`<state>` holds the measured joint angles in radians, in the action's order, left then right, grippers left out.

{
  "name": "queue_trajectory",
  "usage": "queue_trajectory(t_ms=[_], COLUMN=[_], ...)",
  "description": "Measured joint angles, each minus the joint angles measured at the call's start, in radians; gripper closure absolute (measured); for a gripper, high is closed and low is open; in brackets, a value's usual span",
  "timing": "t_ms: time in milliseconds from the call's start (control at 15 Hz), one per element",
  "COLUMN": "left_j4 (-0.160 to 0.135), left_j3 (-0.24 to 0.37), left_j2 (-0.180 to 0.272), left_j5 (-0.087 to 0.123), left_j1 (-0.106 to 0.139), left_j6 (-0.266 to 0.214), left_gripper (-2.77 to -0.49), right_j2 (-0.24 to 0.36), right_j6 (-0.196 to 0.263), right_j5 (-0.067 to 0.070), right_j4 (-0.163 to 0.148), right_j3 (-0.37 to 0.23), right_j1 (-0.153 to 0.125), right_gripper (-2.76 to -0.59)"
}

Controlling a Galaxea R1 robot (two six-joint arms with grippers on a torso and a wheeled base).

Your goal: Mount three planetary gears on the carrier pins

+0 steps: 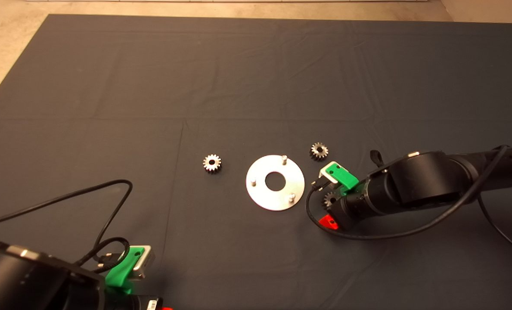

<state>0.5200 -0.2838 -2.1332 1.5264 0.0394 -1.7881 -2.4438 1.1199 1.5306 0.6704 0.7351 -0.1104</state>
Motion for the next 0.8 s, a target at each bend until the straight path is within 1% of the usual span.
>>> queue_trajectory(t_ms=[67,267,333,467,533,733,800], left_j4=[0.0,0.0,0.0,0.0,0.0,-0.001,-0.001], left_j3=[0.0,0.0,0.0,0.0,0.0,0.0,0.0], left_j2=[0.0,0.0,0.0,0.0,0.0,0.0,0.0], left_j5=[0.0,0.0,0.0,0.0,0.0,0.0,0.0], left_j1=[0.0,0.0,0.0,0.0,0.0,0.0,0.0], left_j6=[0.0,0.0,0.0,0.0,0.001,0.002,0.003], left_gripper=[-2.77,-2.77,-2.77,-2.77,-2.77,-2.77,-2.77], right_j2=[0.0,0.0,0.0,-0.001,-0.003,-0.003,-0.003], right_j6=[-0.001,-0.001,-0.001,-0.001,-0.001,-0.004,-0.004], right_j5=[0.0,0.0,0.0,0.0,0.0,0.0,0.0], right_j4=[0.006,0.012,0.019,0.033,0.04,0.052,0.053], right_j3=[0.001,0.003,0.006,0.009,0.01,0.013,0.013], right_j1=[0.0,0.0,0.0,0.0,0.0,0.0,0.0], right_gripper=[-2.26,-2.25,-2.16,-2.09,-1.98,-1.84,-1.83])
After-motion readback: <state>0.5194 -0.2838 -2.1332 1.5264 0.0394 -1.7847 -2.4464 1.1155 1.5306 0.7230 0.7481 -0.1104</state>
